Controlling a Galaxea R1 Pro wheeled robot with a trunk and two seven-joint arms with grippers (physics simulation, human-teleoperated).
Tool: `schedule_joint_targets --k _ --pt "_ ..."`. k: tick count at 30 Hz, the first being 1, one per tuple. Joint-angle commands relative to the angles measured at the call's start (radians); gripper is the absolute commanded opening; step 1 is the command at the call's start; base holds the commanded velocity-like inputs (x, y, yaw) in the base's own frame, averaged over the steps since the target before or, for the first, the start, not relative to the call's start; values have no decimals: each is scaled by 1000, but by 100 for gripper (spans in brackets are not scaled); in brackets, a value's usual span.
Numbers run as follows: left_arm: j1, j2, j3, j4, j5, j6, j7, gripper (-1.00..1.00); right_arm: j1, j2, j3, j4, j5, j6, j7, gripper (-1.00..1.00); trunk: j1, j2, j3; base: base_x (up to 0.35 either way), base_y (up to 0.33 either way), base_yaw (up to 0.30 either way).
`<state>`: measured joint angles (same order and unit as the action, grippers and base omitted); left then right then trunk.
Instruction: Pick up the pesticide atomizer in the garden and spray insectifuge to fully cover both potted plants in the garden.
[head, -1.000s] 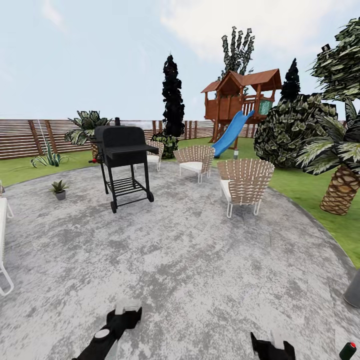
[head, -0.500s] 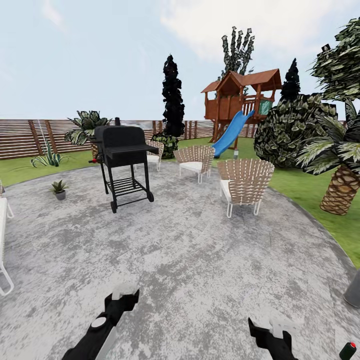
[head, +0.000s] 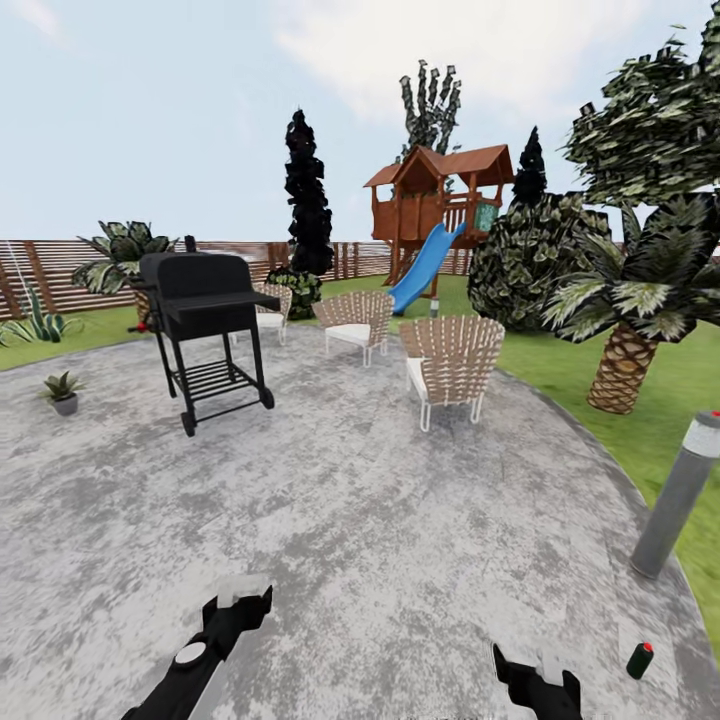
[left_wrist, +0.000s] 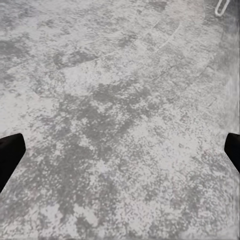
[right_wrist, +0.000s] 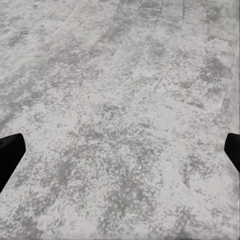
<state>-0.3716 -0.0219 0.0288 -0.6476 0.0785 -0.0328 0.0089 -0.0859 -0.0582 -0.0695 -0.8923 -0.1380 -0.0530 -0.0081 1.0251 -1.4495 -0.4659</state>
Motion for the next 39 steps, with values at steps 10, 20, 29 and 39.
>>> schedule_joint_targets --k 10,20,29,39 --pt "0 0 2 0 9 -3 -1 100 -1 0 1 4 -11 -4 0 100 0 -1 -1 0 0 -299" --pt "0 0 2 0 9 -4 -1 100 -2 0 0 4 -10 -4 -1 100 0 -1 -1 0 0 -300" --pt "0 4 4 1 9 -4 -1 100 -2 0 -4 4 -11 -4 -1 100 0 -1 -1 0 0 -300" --pt "0 5 5 1 9 -5 -2 100 -2 0 -4 4 -9 -4 -1 100 0 -1 -1 0 -67 -296"
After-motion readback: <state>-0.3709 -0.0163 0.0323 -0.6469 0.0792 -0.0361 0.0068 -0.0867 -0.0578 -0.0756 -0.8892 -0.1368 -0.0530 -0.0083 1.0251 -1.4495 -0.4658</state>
